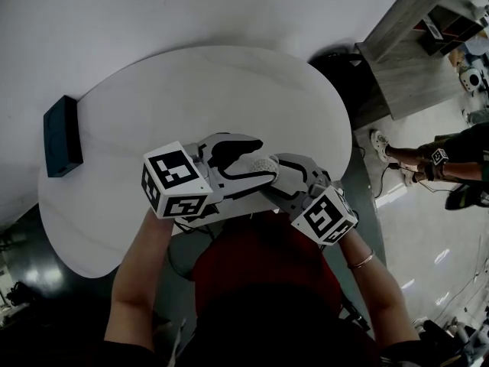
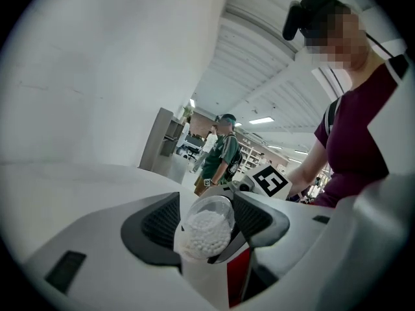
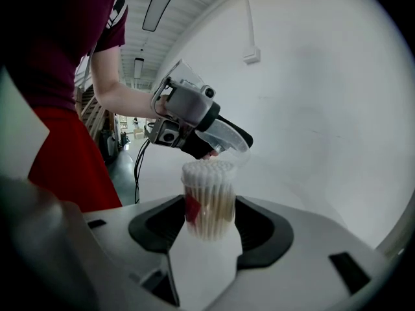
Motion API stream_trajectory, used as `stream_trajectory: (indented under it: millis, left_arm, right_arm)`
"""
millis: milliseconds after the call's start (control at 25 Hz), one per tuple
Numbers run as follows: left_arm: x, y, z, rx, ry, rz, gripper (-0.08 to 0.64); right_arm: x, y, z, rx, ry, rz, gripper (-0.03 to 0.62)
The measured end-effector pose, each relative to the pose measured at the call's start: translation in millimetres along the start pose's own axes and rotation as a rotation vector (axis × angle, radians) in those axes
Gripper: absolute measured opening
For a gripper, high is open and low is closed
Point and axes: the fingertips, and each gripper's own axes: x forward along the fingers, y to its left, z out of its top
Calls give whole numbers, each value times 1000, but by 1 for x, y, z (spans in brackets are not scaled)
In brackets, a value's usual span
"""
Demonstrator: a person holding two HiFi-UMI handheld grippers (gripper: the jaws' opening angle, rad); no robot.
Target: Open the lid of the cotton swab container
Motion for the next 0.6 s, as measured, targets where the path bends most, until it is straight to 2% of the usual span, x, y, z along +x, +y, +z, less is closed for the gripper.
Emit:
stream_trajectory:
  millis: [320,600]
  left_arm:
    - [-3,19,24,-22,-99,61,275]
    - [-3,46,34,26,-134,173,253]
  right_arm:
    - [0,3,-5,7,-13,7,253]
    - [-1,9,-7,24,-35,16,253]
